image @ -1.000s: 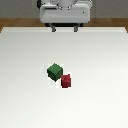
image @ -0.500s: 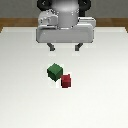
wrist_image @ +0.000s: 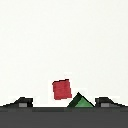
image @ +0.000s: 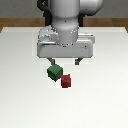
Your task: Place the red cube on top of the green cube.
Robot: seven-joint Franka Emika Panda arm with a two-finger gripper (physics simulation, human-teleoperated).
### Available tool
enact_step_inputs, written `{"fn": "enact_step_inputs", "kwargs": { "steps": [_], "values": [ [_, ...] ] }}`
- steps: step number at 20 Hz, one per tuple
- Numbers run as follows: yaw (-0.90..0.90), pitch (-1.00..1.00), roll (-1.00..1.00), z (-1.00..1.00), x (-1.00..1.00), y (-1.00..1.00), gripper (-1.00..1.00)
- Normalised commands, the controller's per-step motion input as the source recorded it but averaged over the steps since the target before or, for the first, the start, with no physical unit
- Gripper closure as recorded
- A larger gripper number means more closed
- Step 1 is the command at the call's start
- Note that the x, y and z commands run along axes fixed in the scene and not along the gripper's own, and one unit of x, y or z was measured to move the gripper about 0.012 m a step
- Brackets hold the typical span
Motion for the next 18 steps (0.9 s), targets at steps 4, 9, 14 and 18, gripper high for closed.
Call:
{"fn": "enact_step_inputs", "kwargs": {
  "steps": [4,9,14,18],
  "values": [
    [0.0,0.0,0.0,-0.75,0.0,0.0,-1.0],
    [0.0,0.0,0.0,-0.8,0.0,0.0,-1.0],
    [0.0,0.0,0.0,-0.4,0.0,0.0,-1.0],
    [0.0,0.0,0.0,0.0,0.0,0.0,1.0]
  ]
}}
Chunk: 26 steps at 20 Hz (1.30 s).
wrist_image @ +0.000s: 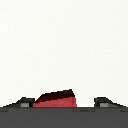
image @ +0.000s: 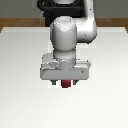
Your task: Place the red cube on top of the green cube.
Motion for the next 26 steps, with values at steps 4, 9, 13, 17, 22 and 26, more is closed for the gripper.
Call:
{"fn": "enact_step_inputs", "kwargs": {
  "steps": [4,9,13,17,22,26],
  "values": [
    [0.0,0.0,0.0,0.0,0.0,0.0,1.0],
    [0.0,0.0,0.0,0.2,0.0,0.0,1.0],
    [0.0,0.0,0.0,0.75,0.0,0.0,1.0],
    [0.0,0.0,0.0,1.0,0.0,0.0,1.0],
    [0.0,0.0,0.0,0.4,0.0,-0.4,1.0],
    [0.0,0.0,0.0,0.0,0.0,-1.0,1.0]
  ]
}}
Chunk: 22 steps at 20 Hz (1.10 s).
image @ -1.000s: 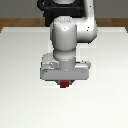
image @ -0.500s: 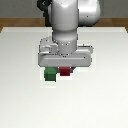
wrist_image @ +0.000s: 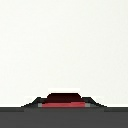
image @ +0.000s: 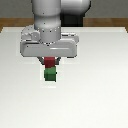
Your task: Place the red cube on top of the green cube.
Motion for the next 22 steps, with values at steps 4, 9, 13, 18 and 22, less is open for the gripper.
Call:
{"fn": "enact_step_inputs", "kwargs": {
  "steps": [4,9,13,18,22],
  "values": [
    [0.0,0.0,0.0,0.0,-0.5,0.0,1.0],
    [0.0,0.0,0.0,0.0,-0.2,0.2,1.0],
    [0.0,0.0,0.0,0.0,-0.25,0.0,1.0],
    [0.0,0.0,0.0,-0.6,0.0,0.0,1.0],
    [0.0,0.0,0.0,-0.25,0.25,0.0,1.0]
  ]
}}
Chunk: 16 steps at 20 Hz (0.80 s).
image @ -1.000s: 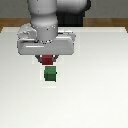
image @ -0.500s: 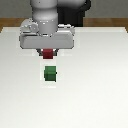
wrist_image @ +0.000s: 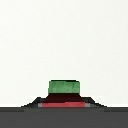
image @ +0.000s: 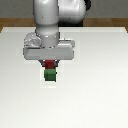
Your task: Place the red cube on top of the green cube.
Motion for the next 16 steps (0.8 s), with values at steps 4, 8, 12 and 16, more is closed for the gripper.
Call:
{"fn": "enact_step_inputs", "kwargs": {
  "steps": [4,8,12,16],
  "values": [
    [0.0,0.0,0.0,-0.25,0.0,0.0,1.0],
    [0.0,0.0,0.0,0.0,0.0,0.0,-1.0],
    [0.0,0.0,0.0,0.0,0.0,0.0,-1.0],
    [0.0,0.0,0.0,0.0,0.0,0.0,-1.0]
  ]
}}
